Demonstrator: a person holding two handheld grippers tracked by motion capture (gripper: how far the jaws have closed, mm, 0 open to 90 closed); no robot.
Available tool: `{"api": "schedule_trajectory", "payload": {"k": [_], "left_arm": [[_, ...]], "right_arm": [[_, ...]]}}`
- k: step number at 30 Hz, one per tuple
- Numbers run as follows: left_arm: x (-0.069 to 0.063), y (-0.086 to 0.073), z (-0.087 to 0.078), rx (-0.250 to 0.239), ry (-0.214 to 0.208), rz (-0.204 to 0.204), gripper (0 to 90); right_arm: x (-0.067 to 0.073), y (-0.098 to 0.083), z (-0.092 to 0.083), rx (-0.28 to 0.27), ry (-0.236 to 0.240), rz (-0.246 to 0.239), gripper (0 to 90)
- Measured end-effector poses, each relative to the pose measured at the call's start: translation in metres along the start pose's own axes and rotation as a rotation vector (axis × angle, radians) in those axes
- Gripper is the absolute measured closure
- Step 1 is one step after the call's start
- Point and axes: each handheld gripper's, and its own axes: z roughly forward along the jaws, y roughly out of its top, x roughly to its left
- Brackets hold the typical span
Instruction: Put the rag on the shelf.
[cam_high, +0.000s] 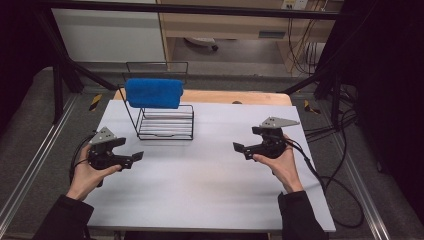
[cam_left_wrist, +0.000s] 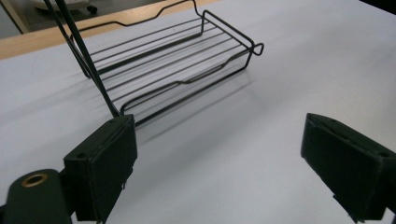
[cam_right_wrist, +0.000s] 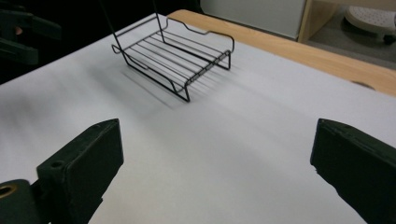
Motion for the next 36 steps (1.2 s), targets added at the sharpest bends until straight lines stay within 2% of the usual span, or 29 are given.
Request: {"api": "schedule_trajectory", "payload": {"k": [10, 16, 19, 27, 29, 32, 36], "left_arm": [[-0.002, -0.032, 0.006, 0.014, -0.001, -0.021, 8.5], [-0.004, -0.050, 0.011, 0.033, -0.017, -0.006, 8.6], [-0.004, -0.056, 0.013, 0.057, -0.018, 0.020, 8.7], [-0.003, -0.067, 0.014, 0.060, -0.017, 0.028, 9.1], [-0.004, -0.069, 0.013, 0.056, -0.018, 0.031, 9.1], [-0.005, -0.072, 0.013, 0.061, -0.019, 0.037, 9.1], [-0.006, -0.074, 0.013, 0.063, -0.022, 0.041, 9.1]], "right_arm": [[-0.015, -0.049, -0.013, 0.033, -0.033, 0.057, 0.7], [-0.024, -0.078, -0.021, 0.052, -0.051, 0.090, 0.6], [-0.027, -0.090, -0.025, 0.061, -0.047, 0.107, 0.6], [-0.033, -0.120, -0.035, 0.092, -0.044, 0.109, 0.6], [-0.034, -0.125, -0.037, 0.098, -0.030, 0.106, 0.6], [-0.034, -0.130, -0.038, 0.122, -0.038, 0.082, 0.6], [-0.033, -0.132, -0.039, 0.116, -0.042, 0.081, 0.6]]}}
